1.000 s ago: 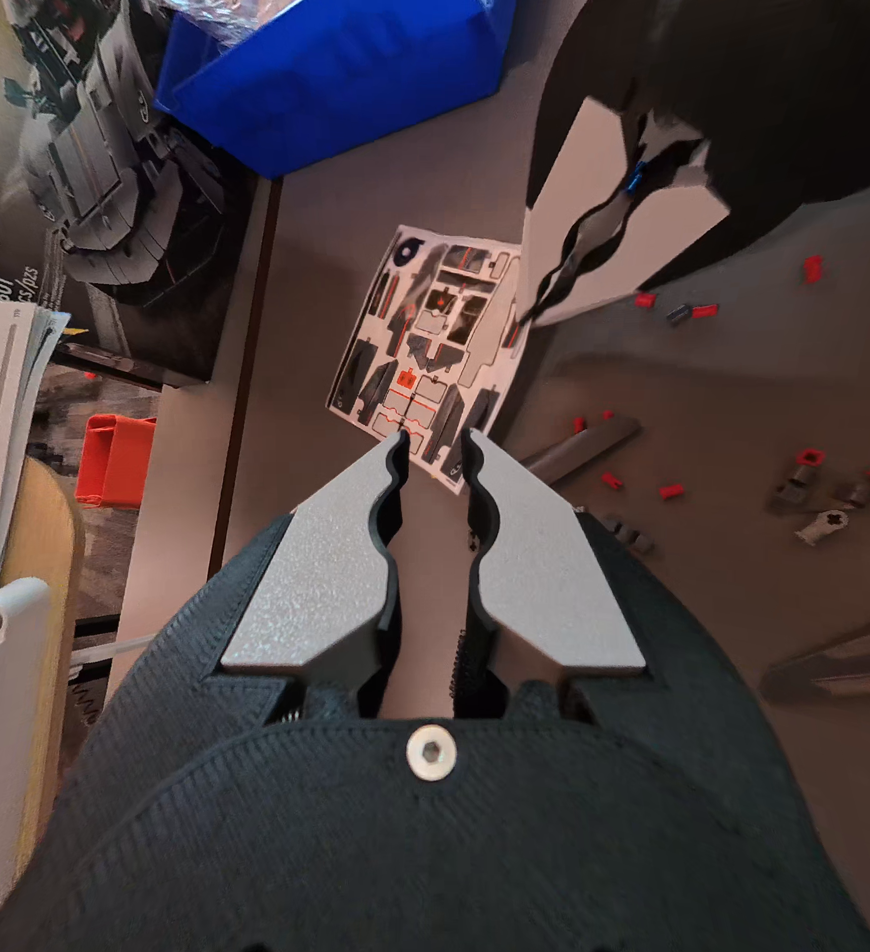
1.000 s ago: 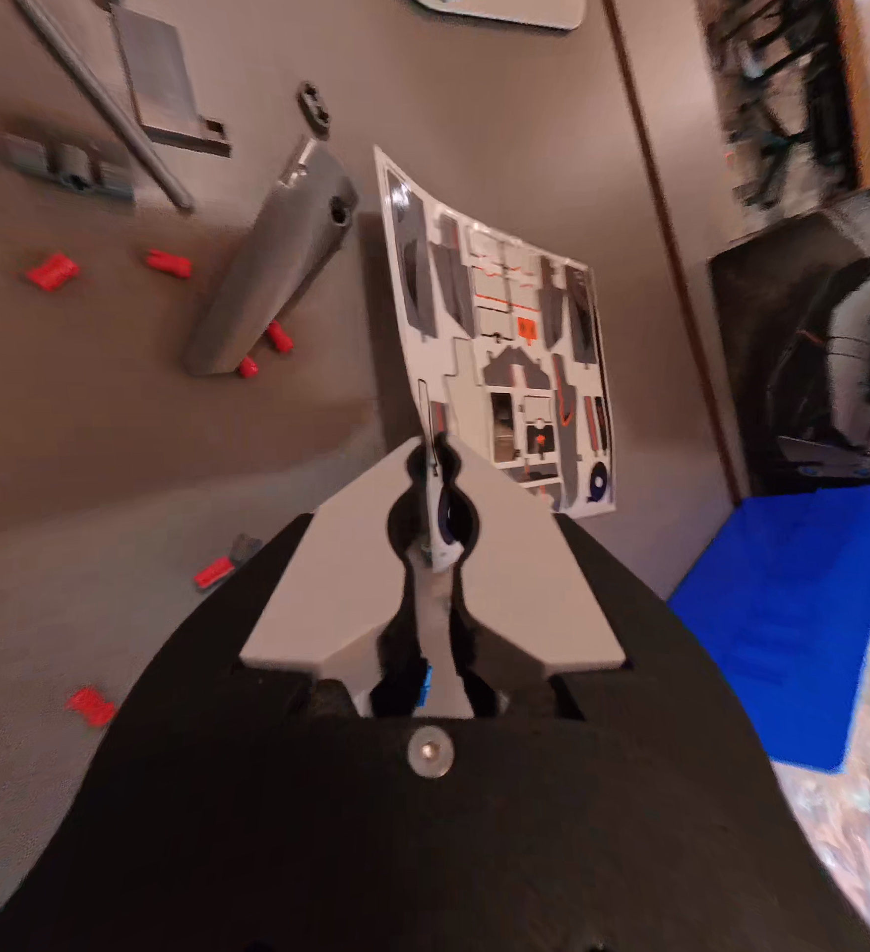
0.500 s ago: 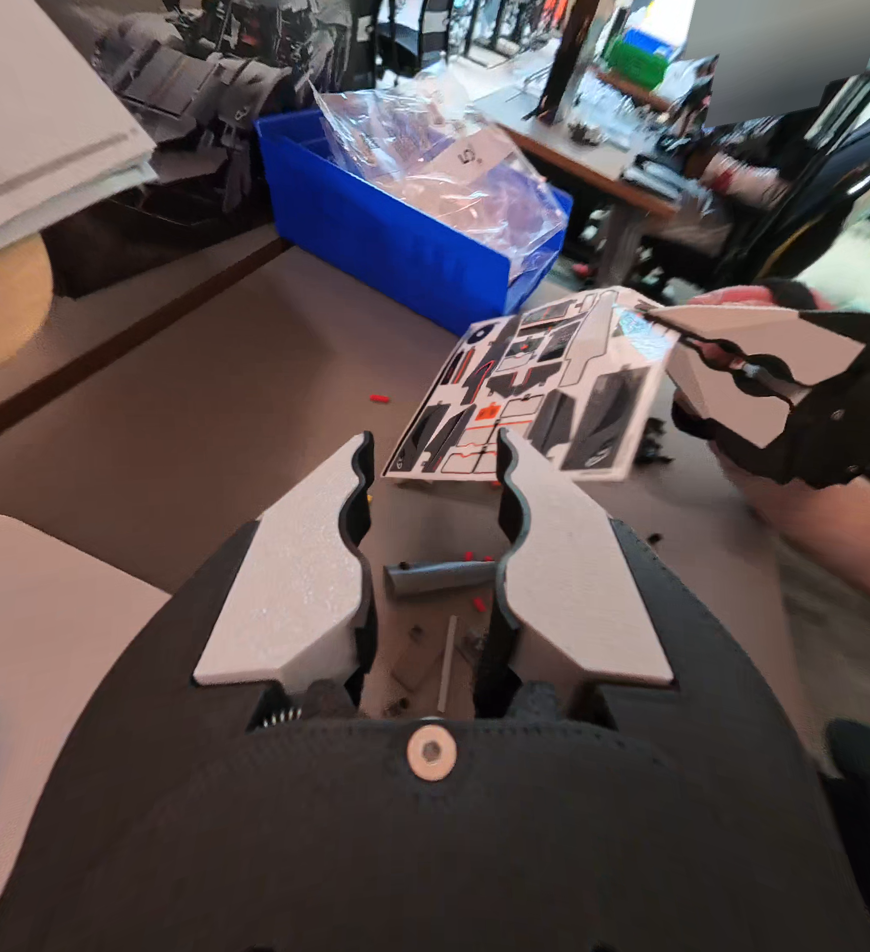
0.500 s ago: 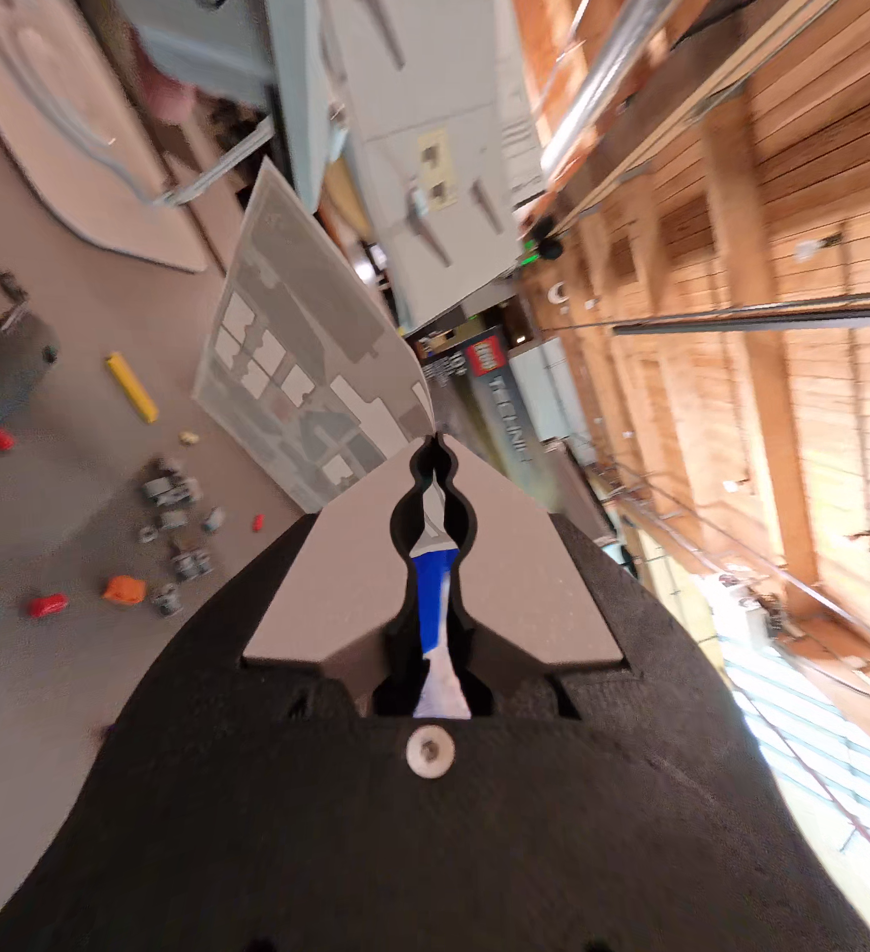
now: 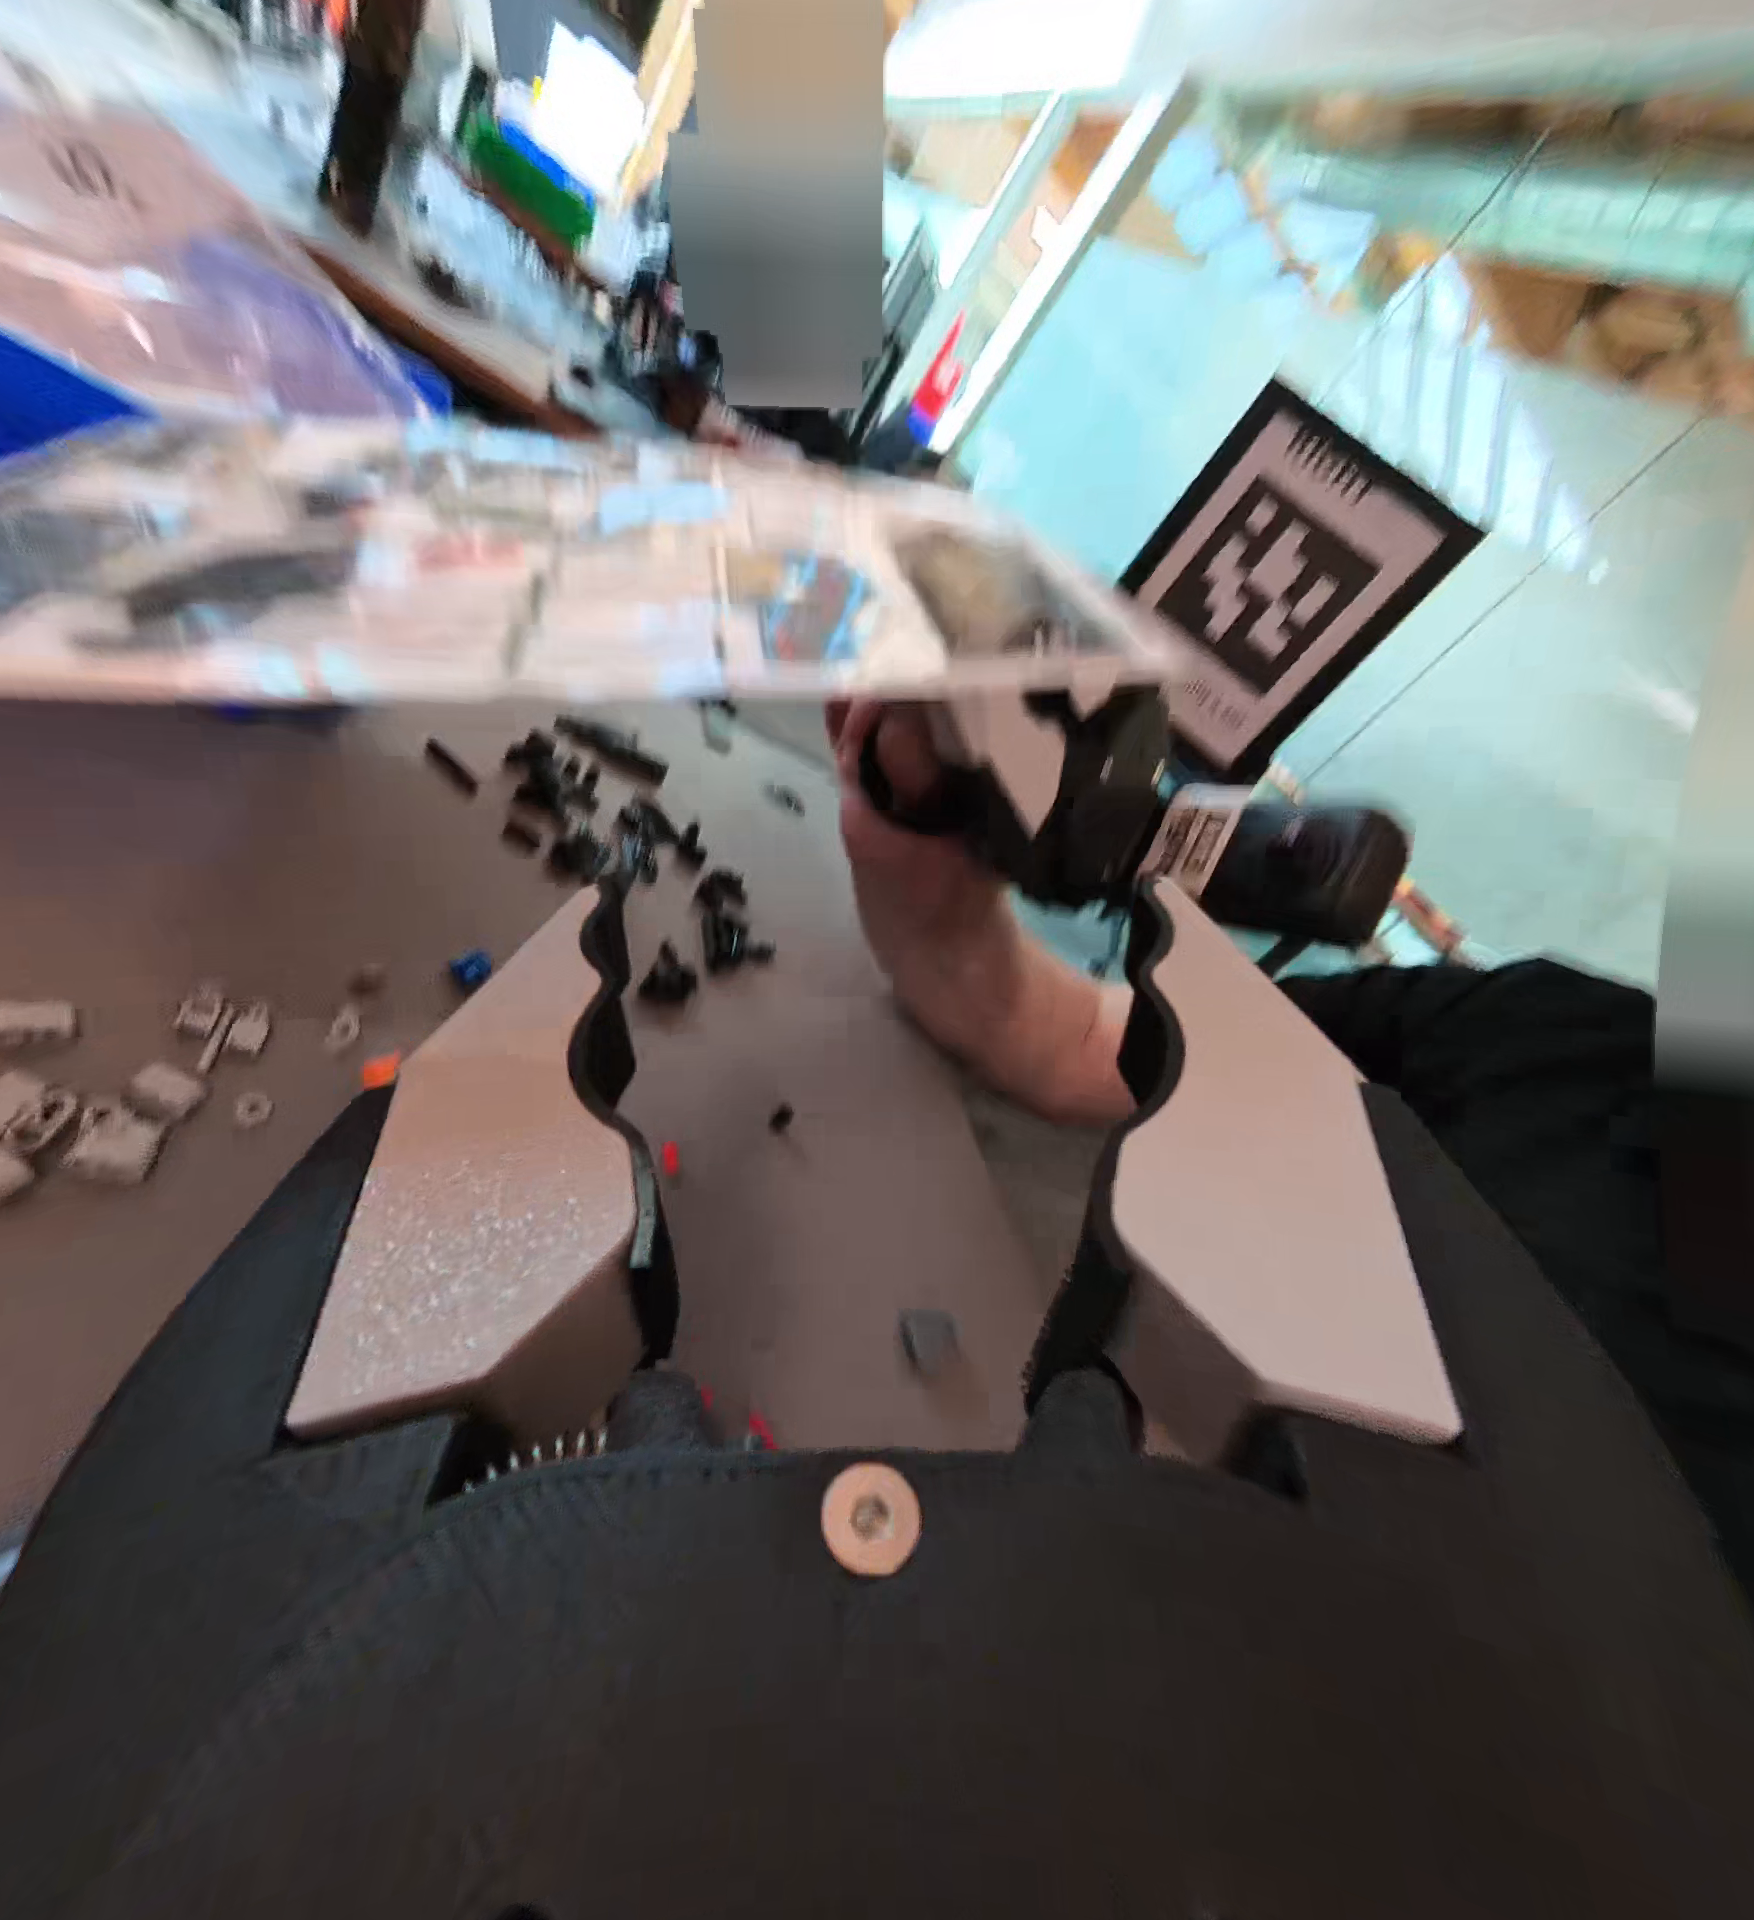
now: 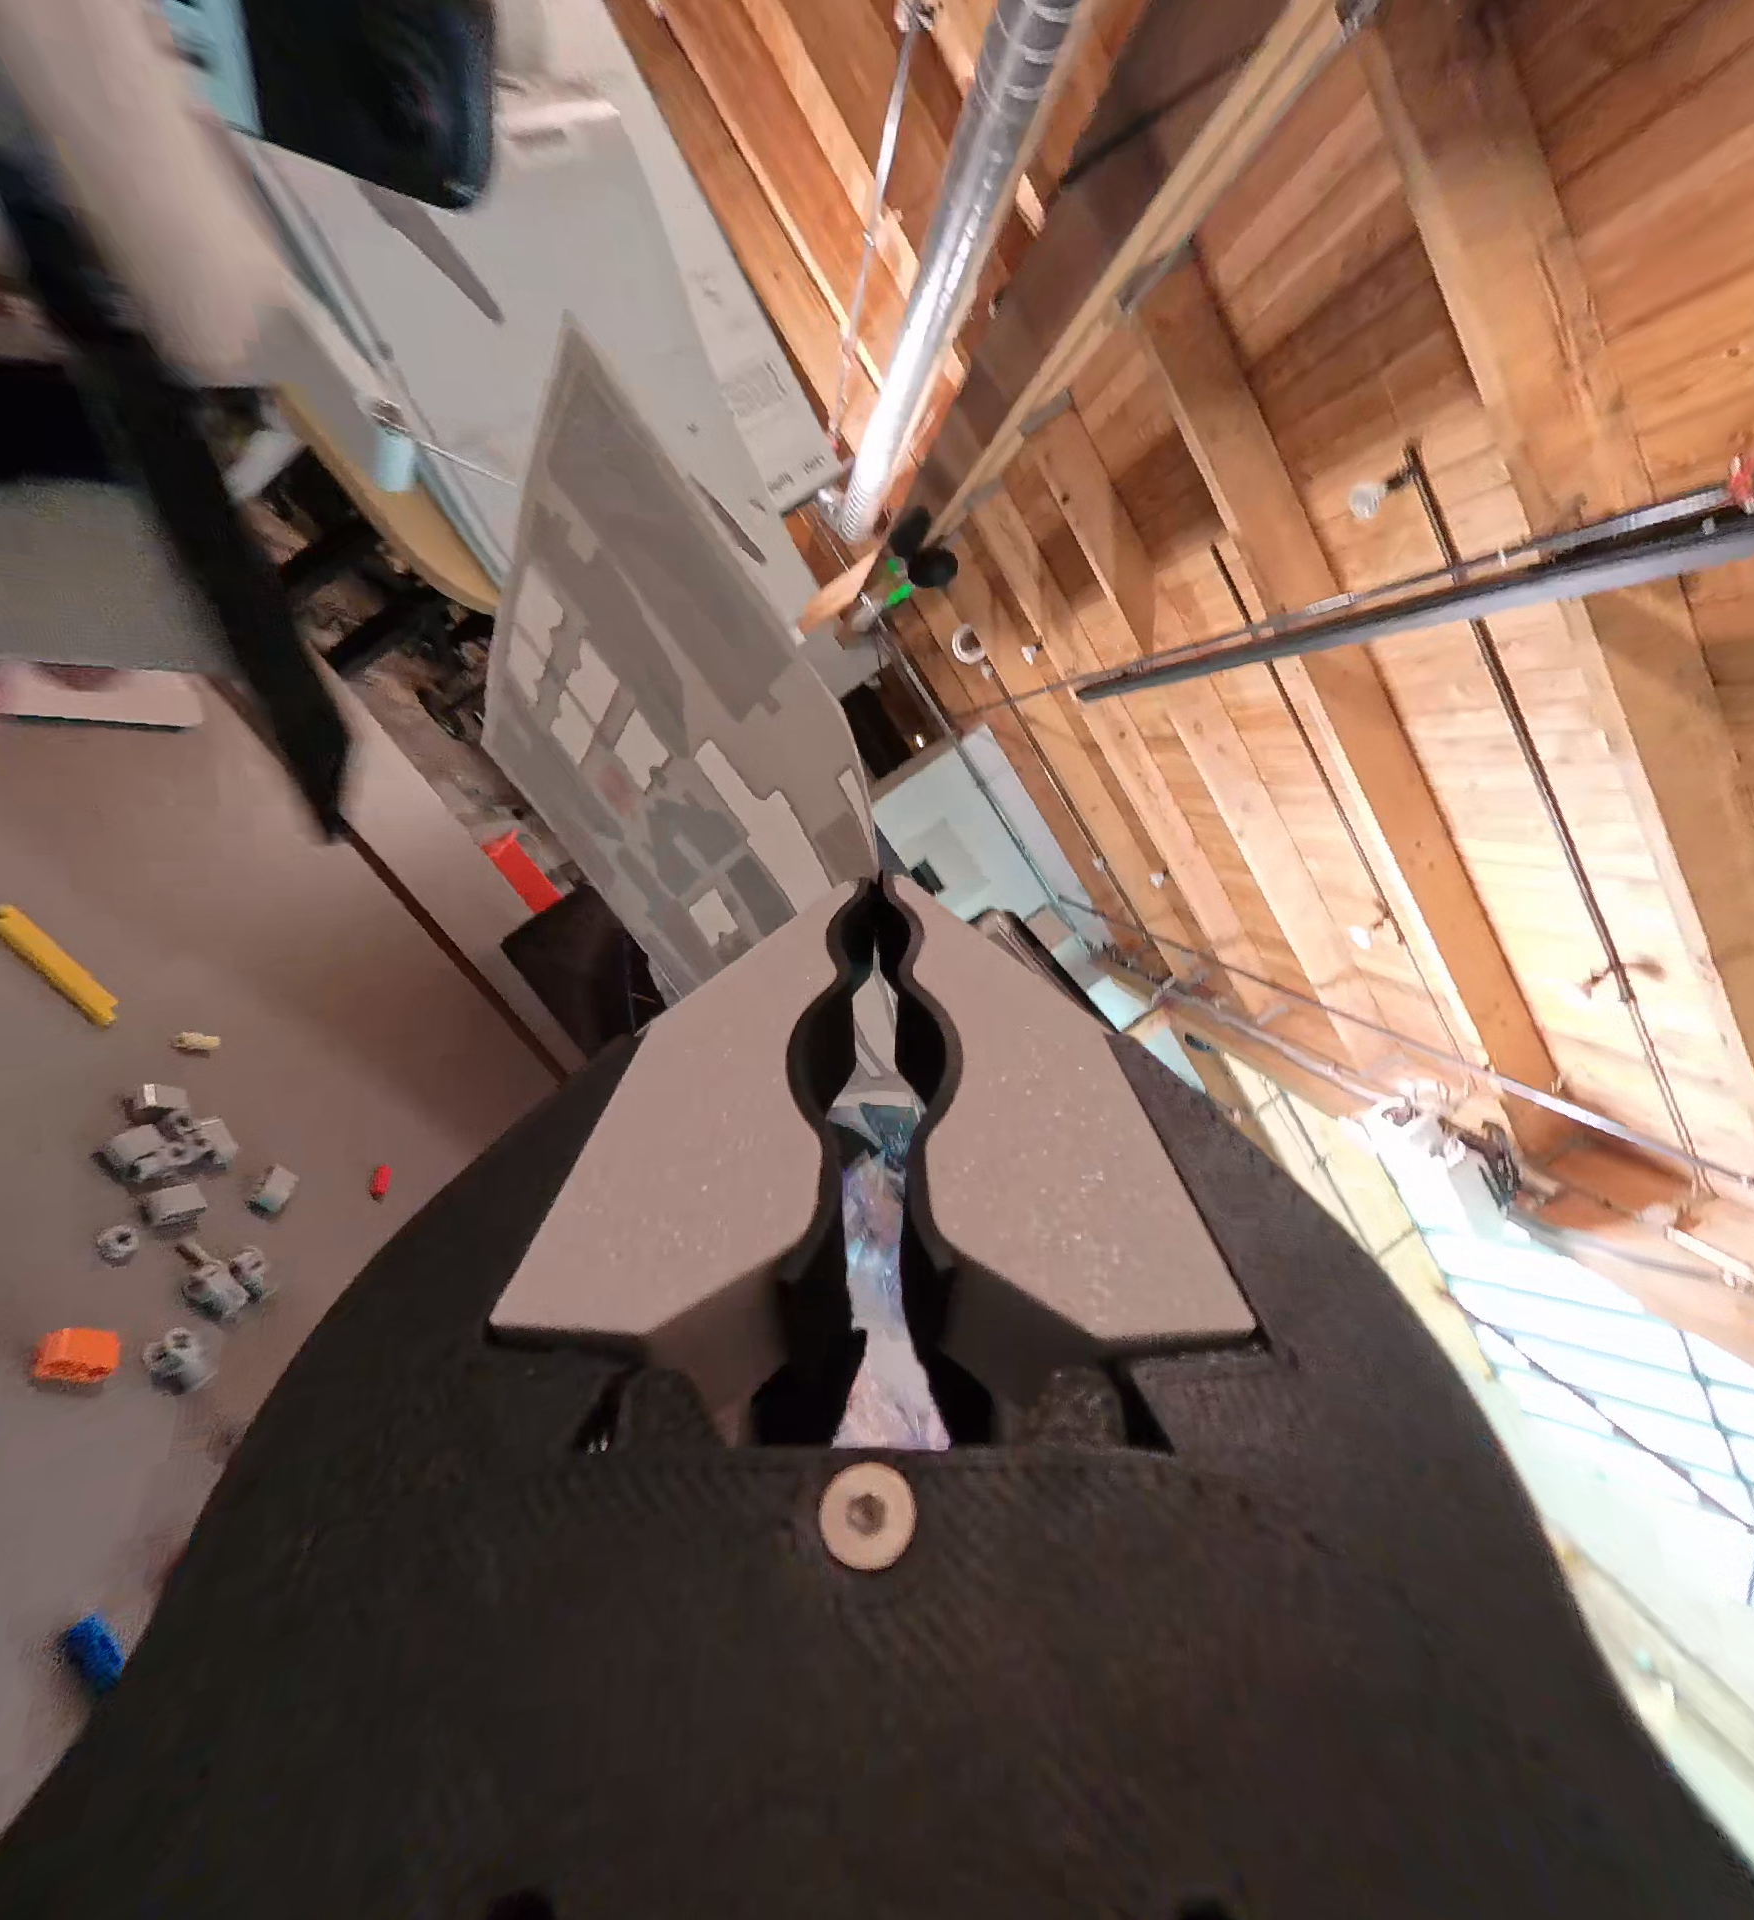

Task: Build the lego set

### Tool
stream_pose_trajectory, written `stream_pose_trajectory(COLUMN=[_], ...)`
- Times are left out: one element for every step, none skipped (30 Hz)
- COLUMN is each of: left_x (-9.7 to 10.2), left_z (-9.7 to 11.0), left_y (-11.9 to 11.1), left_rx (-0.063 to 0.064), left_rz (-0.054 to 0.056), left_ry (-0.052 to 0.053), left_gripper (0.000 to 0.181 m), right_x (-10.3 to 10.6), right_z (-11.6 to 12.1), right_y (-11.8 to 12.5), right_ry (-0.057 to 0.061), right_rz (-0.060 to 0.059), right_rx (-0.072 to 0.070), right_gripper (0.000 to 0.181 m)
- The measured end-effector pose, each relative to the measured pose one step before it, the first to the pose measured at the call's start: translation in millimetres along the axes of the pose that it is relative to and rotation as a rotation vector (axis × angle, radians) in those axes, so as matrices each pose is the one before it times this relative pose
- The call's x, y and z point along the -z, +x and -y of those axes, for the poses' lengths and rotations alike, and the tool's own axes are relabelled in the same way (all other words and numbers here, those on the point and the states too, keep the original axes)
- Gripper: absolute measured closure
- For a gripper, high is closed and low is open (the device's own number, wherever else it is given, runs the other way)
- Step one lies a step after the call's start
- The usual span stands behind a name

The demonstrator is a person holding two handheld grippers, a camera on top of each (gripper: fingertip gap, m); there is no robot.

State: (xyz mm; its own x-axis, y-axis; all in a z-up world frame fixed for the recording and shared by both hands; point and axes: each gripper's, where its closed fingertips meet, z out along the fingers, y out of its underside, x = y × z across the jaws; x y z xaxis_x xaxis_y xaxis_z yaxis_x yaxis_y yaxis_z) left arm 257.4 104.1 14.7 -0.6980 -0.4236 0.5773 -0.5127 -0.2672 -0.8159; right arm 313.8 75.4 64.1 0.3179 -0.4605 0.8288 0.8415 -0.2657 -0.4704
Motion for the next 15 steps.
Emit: stream_pose_trajectory(left_x=[3.80, 5.90, 6.29, 5.52, 5.36, 4.72, 3.80, 2.91, 2.46, 2.52, 2.56, 2.47, 2.46, 2.15, 1.64], left_z=[10.42, 10.23, 7.43, 4.09, 4.03, 4.02, 3.75, 3.30, 2.75, 2.52, 2.29, 1.68, 1.46, 0.30, -1.32], left_y=[1.95, 1.25, 1.44, 2.85, 3.11, 0.28, -1.31, -1.24, -0.56, 0.11, -2.37, -4.52, -1.60, -1.19, -1.62], left_rx=[0.0066, -0.0005, 0.0014, 0.0042, -0.0084, -0.0183, -0.0187, -0.0113, -0.0045, -0.0100, -0.0220, -0.0224, -0.0092, 0.0039, -0.0041], left_rz=[-0.0252, -0.0181, -0.0182, -0.0273, -0.0236, 0.0001, 0.0124, 0.0106, 0.0035, 0.0009, 0.0210, 0.0349, 0.0107, 0.0047, 0.0106], left_ry=[0.0634, 0.0600, 0.0415, 0.0170, 0.0206, 0.0210, 0.0183, 0.0130, 0.0070, 0.0051, 0.0050, 0.0021, 0.0005, -0.0052, -0.0142], left_gripper=[0.086, 0.087, 0.089, 0.085, 0.087, 0.091, 0.094, 0.096, 0.097, 0.103, 0.112, 0.117, 0.121, 0.125, 0.129], right_x=[1.70, 1.54, 1.26, 0.76, 0.32, 0.01, 0.10, -0.05, -0.29, -0.36, -0.49, -0.70, -0.51, -0.39, -0.55], right_z=[5.24, 5.07, 4.57, 4.05, 3.14, 3.54, 4.54, 4.20, 3.86, 4.14, 3.66, 2.96, 2.86, 2.70, 2.03], right_y=[-7.49, -7.00, -6.44, -6.14, -5.94, -6.49, -6.43, -5.81, -5.66, -6.40, -6.11, -5.63, -5.34, -4.61, -3.85], right_ry=[0.0227, 0.0218, 0.0194, 0.0163, 0.0107, 0.0134, 0.0185, 0.0140, 0.0100, 0.0128, 0.0121, 0.0081, 0.0085, 0.0081, 0.0031], right_rz=[0.0178, 0.0198, 0.0190, 0.0163, 0.0139, 0.0177, 0.0178, 0.0134, 0.0138, 0.0185, 0.0172, 0.0148, 0.0148, 0.0119, 0.0099], right_rx=[0.0255, 0.0210, 0.0184, 0.0232, 0.0256, 0.0212, 0.0208, 0.0238, 0.0217, 0.0168, 0.0147, 0.0154, 0.0147, 0.0121, 0.0093], right_gripper=[0.181, 0.181, 0.181, 0.181, 0.181, 0.181, 0.181, 0.181, 0.181, 0.181, 0.181, 0.181, 0.181, 0.181, 0.181])
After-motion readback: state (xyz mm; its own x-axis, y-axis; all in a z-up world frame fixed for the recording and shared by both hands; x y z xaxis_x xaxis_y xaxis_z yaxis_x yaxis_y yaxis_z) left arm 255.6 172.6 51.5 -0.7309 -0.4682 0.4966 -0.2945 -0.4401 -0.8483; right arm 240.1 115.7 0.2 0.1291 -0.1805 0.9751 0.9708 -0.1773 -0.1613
